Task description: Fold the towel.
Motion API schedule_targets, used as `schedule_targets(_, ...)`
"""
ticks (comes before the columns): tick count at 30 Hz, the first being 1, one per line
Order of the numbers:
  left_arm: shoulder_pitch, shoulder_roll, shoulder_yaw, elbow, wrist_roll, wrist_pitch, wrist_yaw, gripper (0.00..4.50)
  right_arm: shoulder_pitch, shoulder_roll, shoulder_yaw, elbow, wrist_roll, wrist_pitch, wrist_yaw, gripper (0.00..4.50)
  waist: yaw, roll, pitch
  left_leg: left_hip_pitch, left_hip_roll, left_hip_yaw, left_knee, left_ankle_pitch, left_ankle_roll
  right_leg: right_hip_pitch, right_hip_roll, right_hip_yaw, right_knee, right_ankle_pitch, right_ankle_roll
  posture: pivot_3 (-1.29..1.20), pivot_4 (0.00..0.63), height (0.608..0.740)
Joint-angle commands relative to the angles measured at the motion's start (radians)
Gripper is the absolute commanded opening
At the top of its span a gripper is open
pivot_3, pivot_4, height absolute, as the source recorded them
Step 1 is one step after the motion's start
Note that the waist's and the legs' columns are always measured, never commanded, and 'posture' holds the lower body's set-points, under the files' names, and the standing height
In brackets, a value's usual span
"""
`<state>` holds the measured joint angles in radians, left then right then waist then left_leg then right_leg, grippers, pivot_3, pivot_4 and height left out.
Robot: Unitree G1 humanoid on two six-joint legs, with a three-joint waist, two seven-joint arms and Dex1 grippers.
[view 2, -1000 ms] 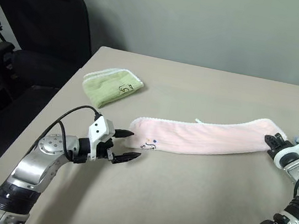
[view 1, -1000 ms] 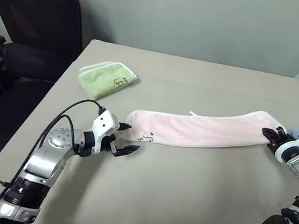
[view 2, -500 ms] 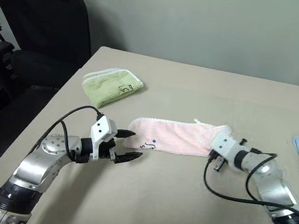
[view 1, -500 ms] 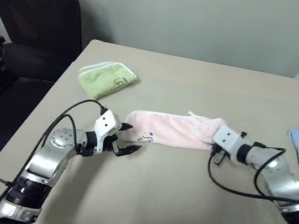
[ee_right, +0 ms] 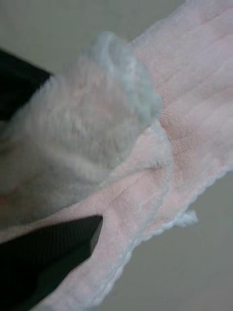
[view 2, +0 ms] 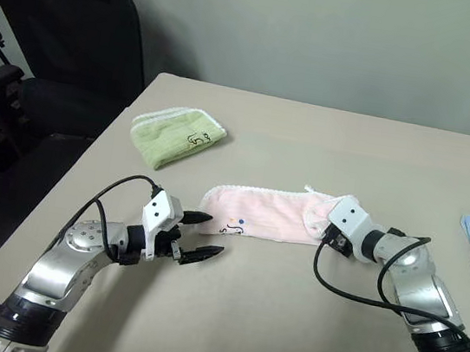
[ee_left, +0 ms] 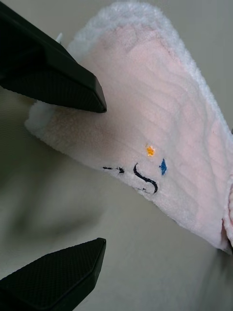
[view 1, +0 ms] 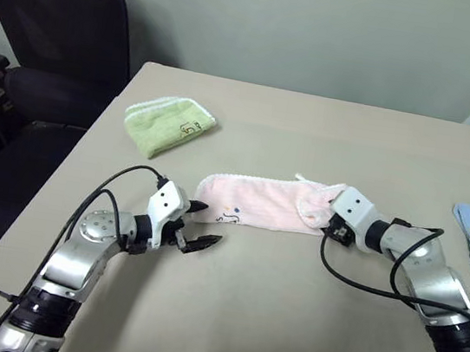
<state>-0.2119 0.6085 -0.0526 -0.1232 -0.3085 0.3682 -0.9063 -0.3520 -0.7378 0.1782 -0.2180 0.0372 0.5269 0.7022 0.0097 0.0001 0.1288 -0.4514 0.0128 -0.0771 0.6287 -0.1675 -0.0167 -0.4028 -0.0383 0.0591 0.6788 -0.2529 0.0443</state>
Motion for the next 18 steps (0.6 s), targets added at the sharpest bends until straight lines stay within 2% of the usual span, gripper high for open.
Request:
schedule_targets(1,-0.002,0.001,0.012,-0.018,-0.003,-0.022,-0.002,4.50,0.040,-0.020,-0.086,-0.091,0.073,0.017,0.050,3.76,0.002,0.000,0.000,0.000,0.000,0.000,0.000,0.000,0.000,0.000,0.000,0.000,0.000,0.000,0.000,0.00,0.150,0.740)
schedule_targets(3,-0.002,0.001,0.012,-0.017,-0.003,-0.023,-0.003,4.50,0.050,-0.023,-0.097,-0.104,0.089,0.025,0.060,3.76,0.003,0.000,0.000,0.000,0.000,0.000,0.000,0.000,0.000,0.000,0.000,0.000,0.000,0.000,0.000,0.00,0.150,0.740)
schedule_targets(7,0.002,0.009,0.030,0.000,-0.022,-0.017,-0.019,4.50,0.149,-0.067,-0.224,-0.204,0.259,0.075,0.180,3.76,0.006,0.000,0.000,-0.001,0.000,0.001,0.000,0.000,-0.001,0.001,0.000,0.000,0.000,-0.001,0.003,0.00,0.150,0.740)
schedule_targets(11,0.002,0.011,0.032,0.004,-0.028,-0.016,-0.021,4.50,0.163,-0.080,-0.239,-0.219,0.289,0.088,0.186,3.76,0.005,-0.001,0.000,0.000,-0.001,0.001,0.000,0.001,-0.002,0.002,0.001,0.001,0.000,-0.003,0.002,0.00,0.150,0.740)
schedule_targets(13,0.009,-0.004,0.088,-0.006,-0.115,0.055,-0.019,4.50,0.172,-0.065,-0.276,-0.202,0.322,0.083,0.186,3.76,0.005,-0.001,-0.001,0.002,-0.001,0.001,0.000,0.001,-0.002,0.003,0.001,0.001,0.000,-0.003,0.002,0.00,0.150,0.740)
schedule_targets(16,0.040,-0.016,0.179,-0.033,-0.259,0.193,-0.001,4.50,0.112,-0.013,-0.328,-0.131,0.374,0.129,0.131,3.20,-0.001,-0.002,-0.001,0.002,0.000,0.001,0.000,0.001,-0.002,0.003,0.001,0.001,0.000,-0.003,0.003,0.00,0.150,0.740)
schedule_targets(18,0.052,-0.023,0.208,-0.050,-0.316,0.261,0.021,4.50,0.075,0.008,-0.320,-0.073,0.356,0.140,0.094,2.50,0.000,-0.002,-0.001,0.002,0.000,0.001,-0.001,0.001,-0.002,0.003,0.001,0.001,0.000,-0.003,0.003,0.00,0.150,0.740)
